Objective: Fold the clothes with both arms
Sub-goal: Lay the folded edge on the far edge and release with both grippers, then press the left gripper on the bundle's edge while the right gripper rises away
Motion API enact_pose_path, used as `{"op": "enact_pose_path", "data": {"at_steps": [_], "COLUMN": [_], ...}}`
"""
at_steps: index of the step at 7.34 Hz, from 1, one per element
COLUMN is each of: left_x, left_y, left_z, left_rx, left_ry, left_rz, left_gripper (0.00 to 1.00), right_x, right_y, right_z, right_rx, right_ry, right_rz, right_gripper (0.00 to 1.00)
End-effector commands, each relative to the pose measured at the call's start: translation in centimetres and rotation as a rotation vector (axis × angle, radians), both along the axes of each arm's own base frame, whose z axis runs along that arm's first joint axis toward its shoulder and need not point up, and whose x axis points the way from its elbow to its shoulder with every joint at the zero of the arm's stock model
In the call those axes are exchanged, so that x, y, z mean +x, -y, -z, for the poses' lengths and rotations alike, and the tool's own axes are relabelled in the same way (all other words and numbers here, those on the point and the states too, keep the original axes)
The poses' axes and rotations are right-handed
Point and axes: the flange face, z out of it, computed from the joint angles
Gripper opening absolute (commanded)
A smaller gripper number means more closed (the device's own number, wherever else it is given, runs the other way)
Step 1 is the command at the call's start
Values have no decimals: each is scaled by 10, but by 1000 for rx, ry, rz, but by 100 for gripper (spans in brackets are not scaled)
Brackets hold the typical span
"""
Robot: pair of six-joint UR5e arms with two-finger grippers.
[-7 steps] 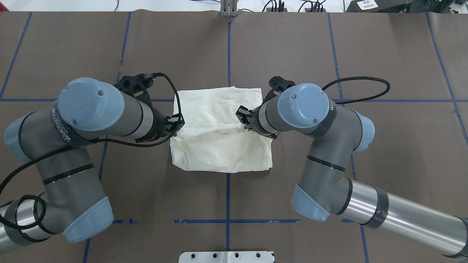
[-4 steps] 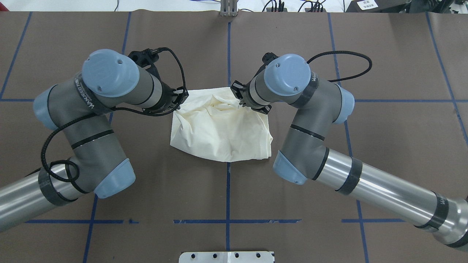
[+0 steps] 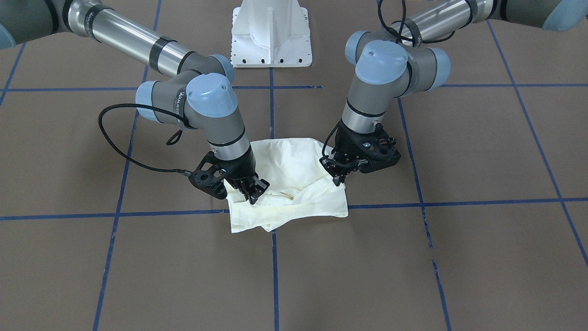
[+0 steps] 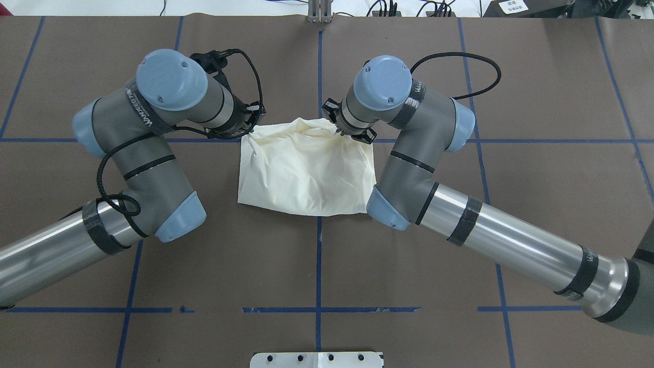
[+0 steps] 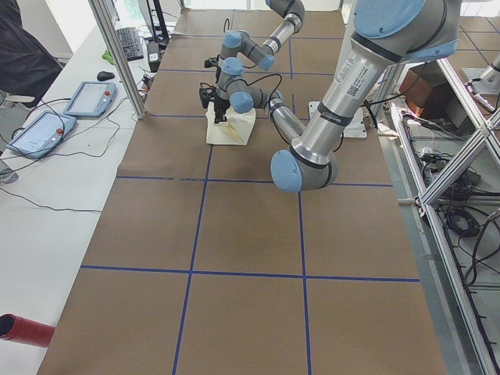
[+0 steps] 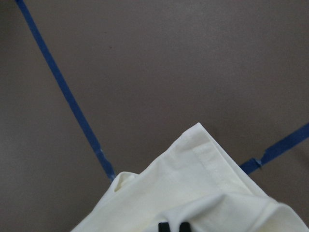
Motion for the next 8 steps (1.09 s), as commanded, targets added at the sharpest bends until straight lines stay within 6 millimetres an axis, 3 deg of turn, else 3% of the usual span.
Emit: {"op": "enact_pose_path", "data": {"at_steps": [1,3,4,6,8], "left_x": [7,-11,-20,-42,-26], "left_y": [31,44,46,7,-15], "left_z": [-19,-18,-17,-33,-24], "left_rx": [14,84,160,227,240], "left_ry": [7,32,43,-144,-222], "left_rz": [22,-9,-54,-178,-202], "left_gripper": [100,100,100,100,100], "right_x": [4,31,33,35,51], "right_y": [13,31,31,29,23], "right_z": [-6,0,2,-3,-11], "right_rx": [56,65,86,85,96], "right_ry": [-7,39,37,33,39], "right_rz": [22,63,80,114,125], "right_gripper": [100,100,100,100,100]}}
